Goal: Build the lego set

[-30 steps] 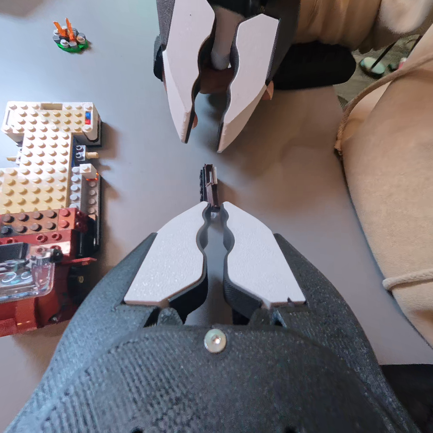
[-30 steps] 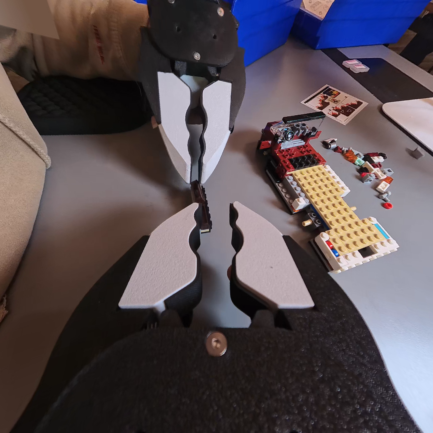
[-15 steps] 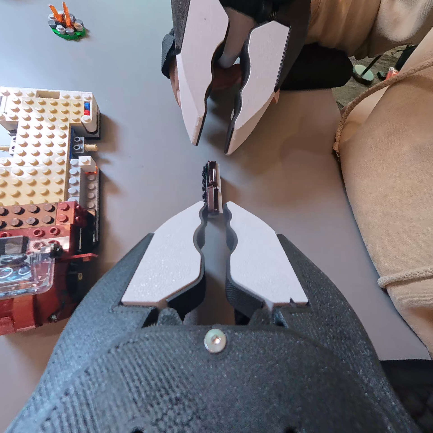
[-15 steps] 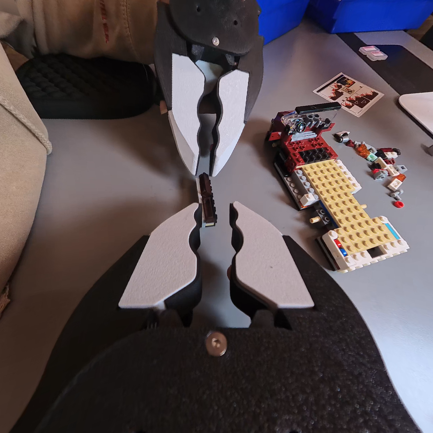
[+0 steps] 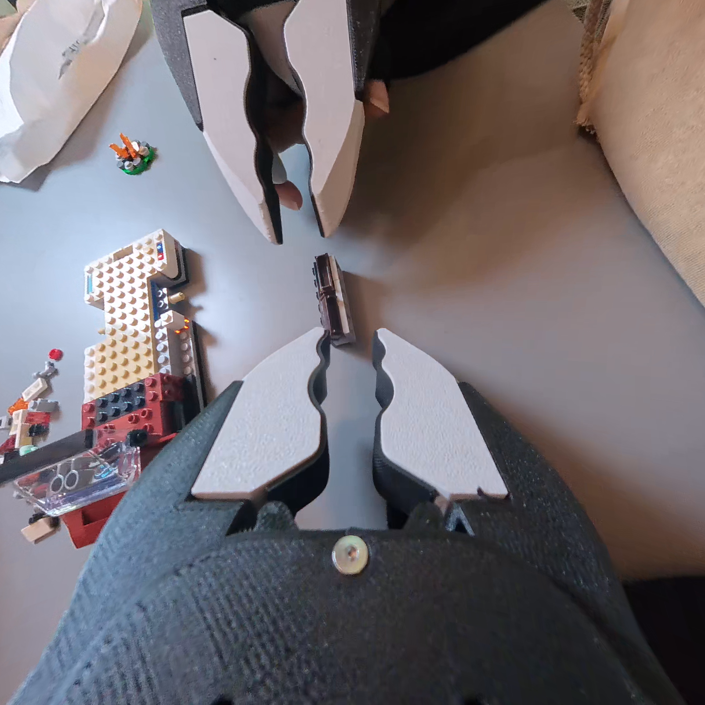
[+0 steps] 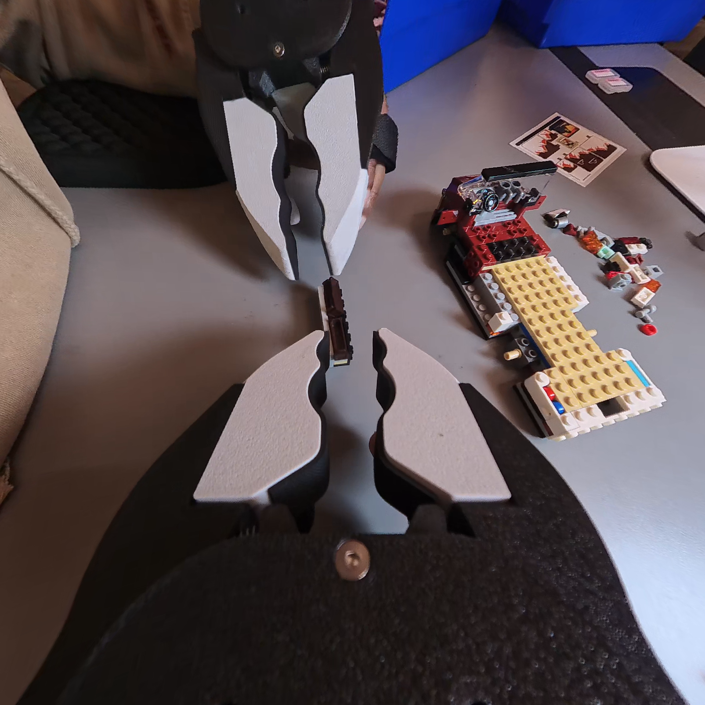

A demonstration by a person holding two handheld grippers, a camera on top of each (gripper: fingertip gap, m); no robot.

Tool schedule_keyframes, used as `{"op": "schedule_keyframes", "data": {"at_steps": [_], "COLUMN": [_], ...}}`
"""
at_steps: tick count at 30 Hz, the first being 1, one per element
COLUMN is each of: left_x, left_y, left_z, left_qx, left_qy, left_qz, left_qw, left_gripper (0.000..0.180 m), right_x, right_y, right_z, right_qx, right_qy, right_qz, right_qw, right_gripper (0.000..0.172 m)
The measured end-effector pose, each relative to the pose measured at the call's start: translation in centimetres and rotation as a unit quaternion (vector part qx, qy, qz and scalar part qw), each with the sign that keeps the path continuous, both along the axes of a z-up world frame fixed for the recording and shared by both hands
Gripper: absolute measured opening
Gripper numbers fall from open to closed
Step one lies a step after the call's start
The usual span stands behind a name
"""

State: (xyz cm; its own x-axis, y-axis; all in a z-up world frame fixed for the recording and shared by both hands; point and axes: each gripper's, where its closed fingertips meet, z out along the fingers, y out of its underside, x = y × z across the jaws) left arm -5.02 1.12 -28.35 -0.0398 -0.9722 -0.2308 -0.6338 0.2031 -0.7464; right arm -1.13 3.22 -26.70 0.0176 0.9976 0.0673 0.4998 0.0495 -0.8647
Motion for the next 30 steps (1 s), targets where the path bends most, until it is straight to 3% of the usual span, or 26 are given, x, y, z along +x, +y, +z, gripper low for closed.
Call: {"op": "schedule_keyframes", "data": {"at_steps": [21,25,30], "left_x": [0.2,0.2,0.5], "left_y": [1.1,1.1,0.7], "left_z": [-0.5,-0.3,0.0], "left_qx": [0.093,0.07,-0.019], "left_qy": [0.017,0.003,-0.028], "left_qz": [0.001,0.007,0.012], "left_qw": [0.995,0.997,0.999], "left_gripper": [0.007,0.006,0.006], "right_x": [0.1,0.1,0.0], "right_y": [0.0,0.0,-0.1], "right_z": [0.0,0.0,-0.1], "right_qx": [-0.005,-0.005,-0.003], "right_qy": [0.001,0.001,-0.003], "right_qz": [0.0,0.001,0.003], "right_qw": [1.0,1.0,1.0], "right_gripper": [0.021,0.021,0.021]}}
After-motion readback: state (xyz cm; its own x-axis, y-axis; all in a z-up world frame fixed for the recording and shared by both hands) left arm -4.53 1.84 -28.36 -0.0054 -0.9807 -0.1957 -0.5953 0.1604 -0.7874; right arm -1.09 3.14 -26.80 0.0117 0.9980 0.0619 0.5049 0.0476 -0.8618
